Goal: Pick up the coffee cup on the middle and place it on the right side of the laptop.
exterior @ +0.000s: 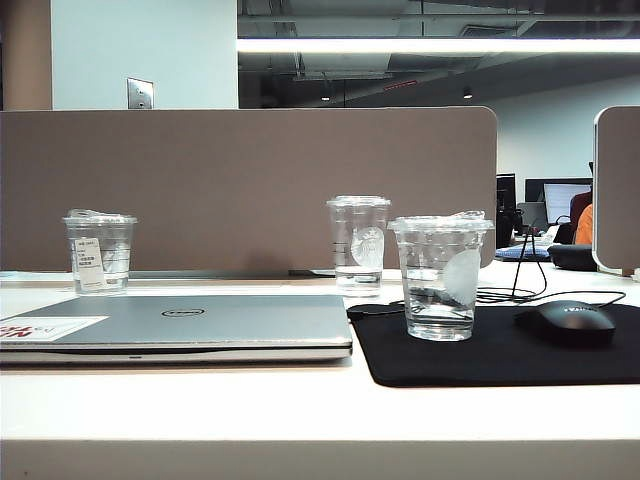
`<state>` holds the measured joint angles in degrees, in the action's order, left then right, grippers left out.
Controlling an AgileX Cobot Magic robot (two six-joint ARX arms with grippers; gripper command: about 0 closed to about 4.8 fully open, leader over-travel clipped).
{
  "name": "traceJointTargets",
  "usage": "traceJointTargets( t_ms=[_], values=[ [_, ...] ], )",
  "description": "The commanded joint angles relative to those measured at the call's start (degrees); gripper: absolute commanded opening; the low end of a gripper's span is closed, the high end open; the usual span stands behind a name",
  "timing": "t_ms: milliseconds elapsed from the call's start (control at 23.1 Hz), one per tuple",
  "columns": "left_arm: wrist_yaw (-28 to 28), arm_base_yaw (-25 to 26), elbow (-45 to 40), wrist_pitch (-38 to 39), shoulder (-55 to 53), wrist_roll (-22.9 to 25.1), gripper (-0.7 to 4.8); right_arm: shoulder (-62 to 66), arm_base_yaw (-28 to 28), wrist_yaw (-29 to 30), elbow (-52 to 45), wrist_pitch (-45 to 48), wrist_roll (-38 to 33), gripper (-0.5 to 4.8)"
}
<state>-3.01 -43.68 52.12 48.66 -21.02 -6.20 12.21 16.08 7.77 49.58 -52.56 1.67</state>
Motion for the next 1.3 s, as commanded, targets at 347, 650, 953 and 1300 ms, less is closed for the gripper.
traceJointTargets(
  t_ms=[347, 650, 953, 1300],
  values=[
    [-0.7, 0.0, -26.8, -29.4, 14.6, 13.2, -0.05, -10.5, -0.1, -0.3, -16.4, 27.2, -1.7, -0.05],
    [2.6, 0.5, -43.2, -45.4, 14.6, 9.6, -0.06, -10.7, -0.1, -1.7, -26.2, 31.8, -1.8, -0.05],
    [1.7, 1.2, -47.4, -45.8, 14.8, 10.4, -0.06, -11.4, -0.1, -5.3, -30.1, 31.3, -1.9, -0.05],
    [10.1, 18.0, -51.6, -51.5, 14.8, 10.3, -0.06, -11.9, -0.1, -11.9, -32.5, 31.4, -1.9, -0.05]
  ],
)
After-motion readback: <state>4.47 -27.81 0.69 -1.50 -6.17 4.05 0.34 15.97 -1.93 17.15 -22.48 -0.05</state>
